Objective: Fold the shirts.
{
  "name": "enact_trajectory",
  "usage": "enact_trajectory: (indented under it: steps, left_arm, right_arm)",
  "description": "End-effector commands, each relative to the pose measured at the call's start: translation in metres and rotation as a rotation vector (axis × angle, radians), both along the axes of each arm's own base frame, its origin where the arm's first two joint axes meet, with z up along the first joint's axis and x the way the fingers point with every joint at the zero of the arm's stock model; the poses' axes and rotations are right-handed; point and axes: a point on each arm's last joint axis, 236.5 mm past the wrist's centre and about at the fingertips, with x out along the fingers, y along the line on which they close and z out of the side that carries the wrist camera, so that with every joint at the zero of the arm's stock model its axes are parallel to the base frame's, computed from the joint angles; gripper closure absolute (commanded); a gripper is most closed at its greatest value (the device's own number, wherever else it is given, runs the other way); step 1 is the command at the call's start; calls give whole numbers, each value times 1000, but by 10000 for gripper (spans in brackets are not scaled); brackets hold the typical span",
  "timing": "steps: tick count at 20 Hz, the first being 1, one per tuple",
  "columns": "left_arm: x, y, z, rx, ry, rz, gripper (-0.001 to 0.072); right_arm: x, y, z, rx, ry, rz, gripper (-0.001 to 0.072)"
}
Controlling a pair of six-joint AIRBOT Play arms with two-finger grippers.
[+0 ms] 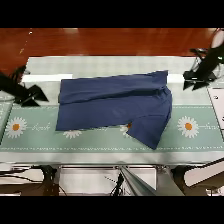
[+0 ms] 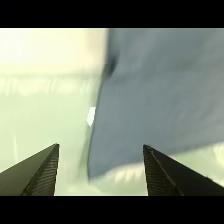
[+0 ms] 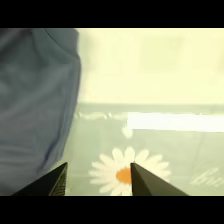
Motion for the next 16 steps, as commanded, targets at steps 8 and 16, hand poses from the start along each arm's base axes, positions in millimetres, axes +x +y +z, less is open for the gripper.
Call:
enact_trajectory:
  steps: [8,16]
  left_arm:
    - [-86,-36,-66,-165,91,111,93]
    - [-68,-96,-96,-165,126,71,477]
  right_arm:
    - [-41,15,-23,412,-171,-186,210]
    - [-52,20,-21,433,-129,-162,211]
